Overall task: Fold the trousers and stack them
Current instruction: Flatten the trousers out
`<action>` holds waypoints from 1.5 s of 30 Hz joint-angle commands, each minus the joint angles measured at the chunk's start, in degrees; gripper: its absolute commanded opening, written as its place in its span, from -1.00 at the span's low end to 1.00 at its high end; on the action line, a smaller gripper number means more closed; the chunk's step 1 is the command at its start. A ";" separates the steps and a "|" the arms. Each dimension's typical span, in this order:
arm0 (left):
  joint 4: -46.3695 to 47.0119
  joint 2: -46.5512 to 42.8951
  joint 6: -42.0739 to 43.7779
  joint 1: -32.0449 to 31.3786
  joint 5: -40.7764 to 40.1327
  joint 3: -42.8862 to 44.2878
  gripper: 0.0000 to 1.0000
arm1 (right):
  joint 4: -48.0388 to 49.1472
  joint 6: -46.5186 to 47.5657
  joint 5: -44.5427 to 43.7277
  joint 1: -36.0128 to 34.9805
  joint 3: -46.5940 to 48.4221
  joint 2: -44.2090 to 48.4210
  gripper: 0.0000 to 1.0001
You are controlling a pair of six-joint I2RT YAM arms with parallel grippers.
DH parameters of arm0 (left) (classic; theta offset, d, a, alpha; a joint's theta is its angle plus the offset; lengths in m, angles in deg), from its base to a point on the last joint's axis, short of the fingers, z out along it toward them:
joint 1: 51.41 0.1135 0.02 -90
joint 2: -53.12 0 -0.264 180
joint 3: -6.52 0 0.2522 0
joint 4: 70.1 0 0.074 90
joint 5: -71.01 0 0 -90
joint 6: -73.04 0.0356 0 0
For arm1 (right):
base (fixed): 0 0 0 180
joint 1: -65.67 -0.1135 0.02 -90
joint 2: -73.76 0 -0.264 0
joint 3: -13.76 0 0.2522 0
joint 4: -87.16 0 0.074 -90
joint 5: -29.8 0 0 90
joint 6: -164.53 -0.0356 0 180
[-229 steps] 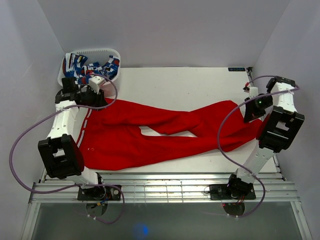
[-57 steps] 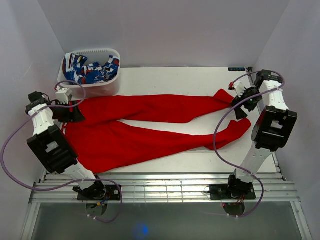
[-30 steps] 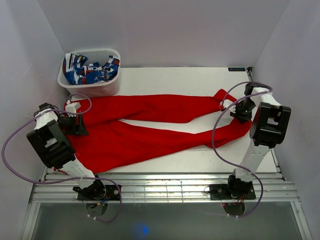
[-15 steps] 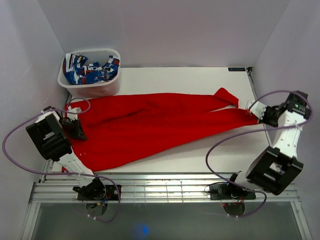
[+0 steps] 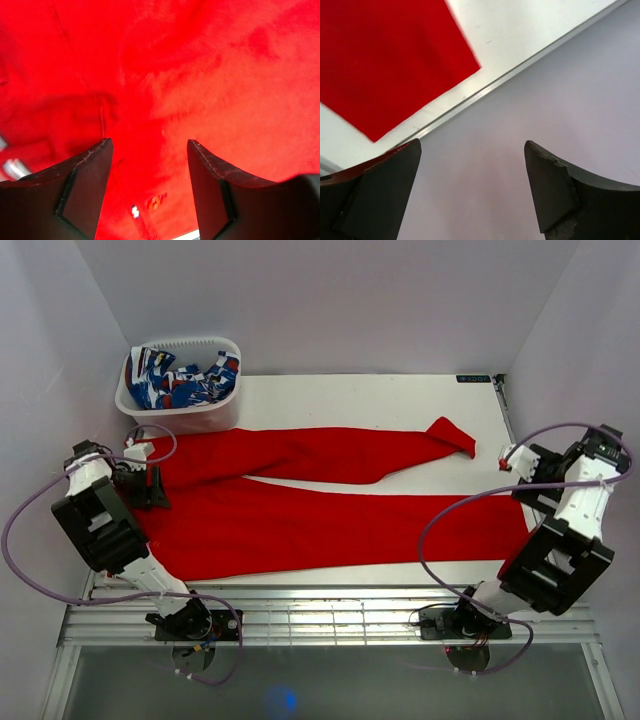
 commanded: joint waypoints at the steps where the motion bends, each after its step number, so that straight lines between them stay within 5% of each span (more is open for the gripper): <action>1: -3.63 -7.80 4.24 1.01 0.26 0.44 0.46 | -3.62 -13.10 5.03 -2.69 8.53 -7.76 0.75; 4: -5.48 -10.18 6.00 1.01 -0.26 -2.46 0.48 | -3.90 -24.44 6.71 -7.17 11.88 -12.78 0.58; 10: -7.59 -13.09 8.64 1.01 2.19 -7.82 0.48 | 10.15 -45.71 9.17 -16.40 11.43 -17.71 0.40; 17: -7.24 -11.69 6.10 0.48 5.80 -9.24 0.46 | 26.24 -66.12 4.61 -22.12 23.13 -29.49 0.63; 29: -4.43 -10.54 3.37 0.40 5.28 -9.06 0.46 | 23.63 -61.48 -1.30 -27.75 37.37 -45.85 0.75; 45: -3.64 -11.07 3.28 0.31 5.80 -9.94 0.46 | 25.46 -41.62 1.10 -26.43 16.29 -27.84 0.57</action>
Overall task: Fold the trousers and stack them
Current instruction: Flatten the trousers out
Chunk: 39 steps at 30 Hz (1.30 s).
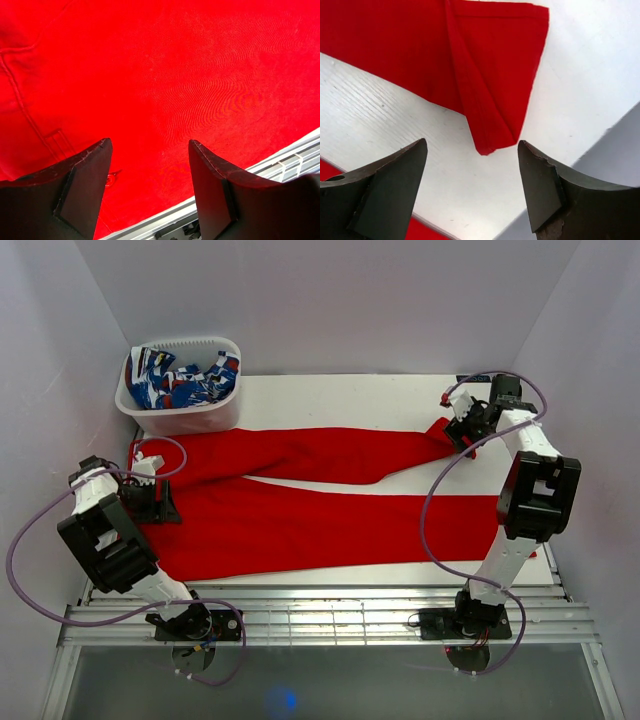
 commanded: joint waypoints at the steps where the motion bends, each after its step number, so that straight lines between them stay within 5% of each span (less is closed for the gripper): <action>1: 0.58 -0.71 -0.34 -0.19 2.31 -0.04 0.46 | 3.48 7.85 -1.23 0.39 -3.63 2.74 0.57; 11: 0.05 0.08 -1.31 -0.19 1.08 2.42 0.45 | 10.53 9.97 -11.16 0.39 -2.06 -5.51 0.29; 14: 0.05 -0.01 -1.49 -0.19 0.72 2.69 0.44 | 12.82 10.59 -13.18 0.39 -1.88 -5.78 -0.03; 17: 0.14 -0.10 -1.40 -0.19 0.90 2.60 0.44 | 14.93 12.08 -15.29 0.47 -3.19 -3.60 -0.65; 19: 0.40 0.17 -1.58 -0.19 1.43 2.60 0.43 | 16.07 13.83 -16.18 0.47 -5.03 -1.92 -0.84; 24: 2.07 0.34 -1.84 -0.19 1.69 2.43 0.41 | 12.48 19.01 -20.04 0.30 -7.41 7.72 -0.85; 32: 6.64 0.61 -2.19 -0.19 3.09 -1.08 0.36 | -11.22 30.62 -28.83 -0.76 -8.64 23.19 -0.85; 39: 9.10 0.17 -3.59 -0.19 3.63 -3.73 0.34 | -11.36 33.89 -32.17 -1.72 -11.64 24.21 -0.85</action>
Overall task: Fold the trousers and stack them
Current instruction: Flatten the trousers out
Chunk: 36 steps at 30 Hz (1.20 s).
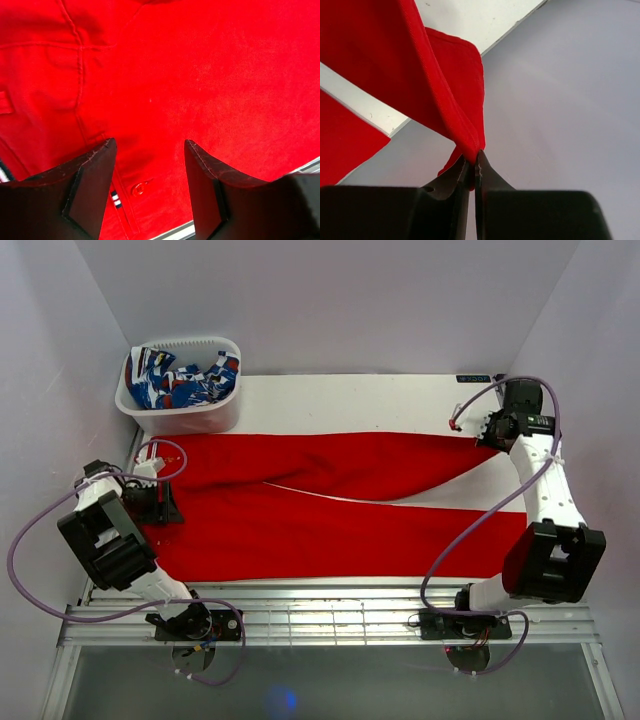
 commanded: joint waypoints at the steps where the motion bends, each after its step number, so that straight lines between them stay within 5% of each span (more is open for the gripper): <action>1: 2.83 -1.27 -0.97 -0.11 2.16 -0.56 0.34 | -1.82 8.90 -5.23 -0.15 0.38 -6.05 -0.85; 6: 3.36 -3.91 -2.82 -0.11 1.90 1.11 0.34 | -0.84 2.58 -9.71 -0.15 18.98 -32.66 -0.85; 10: 2.58 -4.53 -3.08 -0.11 0.93 3.91 0.33 | -9.70 -1.39 -12.25 -0.94 47.02 -52.45 -0.80; 11: 2.49 -4.53 -3.09 -0.11 0.76 4.18 0.34 | -9.98 -1.91 -14.17 -1.03 52.63 -56.74 -0.58; 14: 2.57 -5.05 -2.73 -0.11 0.23 5.06 0.38 | -5.36 -2.27 -15.60 -1.12 49.03 -54.44 0.05; 15: 2.57 -5.06 -2.65 -0.11 -0.04 5.15 0.44 | -3.59 -2.27 -14.99 -1.03 42.39 -52.15 0.84; 18: 1.09 -4.09 -1.51 -0.11 0.49 5.59 0.49 | 0.12 -3.67 -10.69 -0.86 32.34 -42.75 0.80; 23: -2.00 -1.98 -0.01 -0.11 2.51 6.38 0.50 | -5.23 -7.97 -0.60 -0.59 29.58 -33.68 0.80; 29: -2.44 -2.42 -0.01 -0.11 2.95 5.86 0.49 | -18.32 -17.11 8.20 -0.07 36.43 -35.25 0.88; 36: -2.35 -2.51 -0.01 -0.11 4.79 4.98 0.49 | -14.47 -25.20 20.24 12.38 31.07 -34.29 0.98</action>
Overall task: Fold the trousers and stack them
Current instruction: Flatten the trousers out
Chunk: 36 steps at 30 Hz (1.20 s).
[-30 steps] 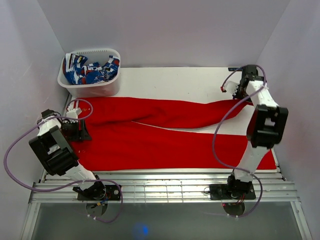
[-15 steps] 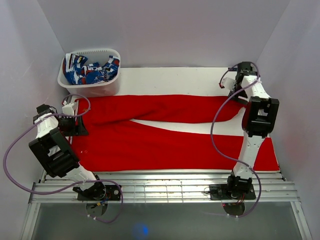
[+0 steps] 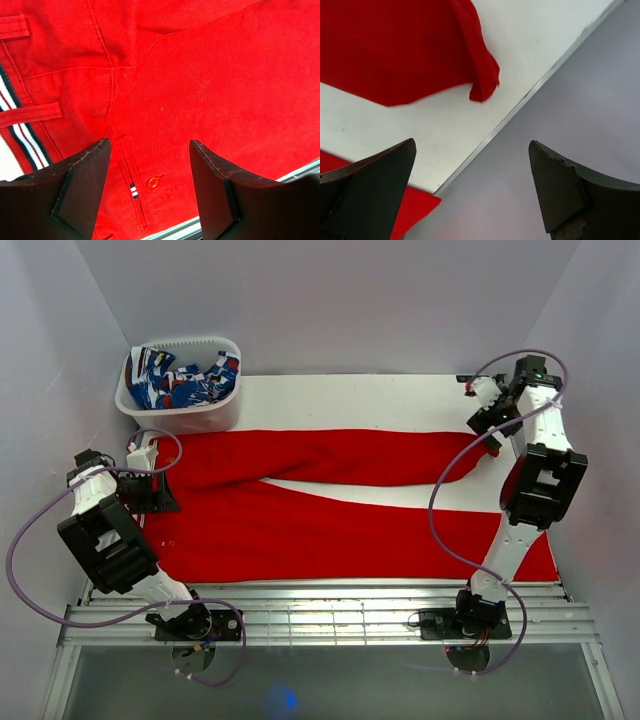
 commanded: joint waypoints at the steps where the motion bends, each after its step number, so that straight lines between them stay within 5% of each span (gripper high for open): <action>1: -0.42 -1.02 0.76 -0.11 4.22 0.32 0.49 | 0.26 -6.41 10.31 8.96 -1.65 0.14 0.99; 8: -2.18 -0.23 0.84 -0.11 7.92 -0.21 0.48 | 15.81 -6.41 29.80 16.44 -16.32 5.94 0.97; 17: -3.85 0.56 -0.74 -0.19 8.19 2.70 0.48 | 33.04 -11.59 38.62 16.71 -23.72 4.37 1.00; 30: -3.15 -0.93 -0.30 -0.19 6.87 0.50 0.47 | 29.81 -12.49 39.50 14.60 -7.30 -6.09 -0.22; 36: -2.54 -1.37 0.58 -0.19 6.78 -0.99 0.46 | 21.01 -5.98 37.05 13.54 -5.51 -5.58 -0.01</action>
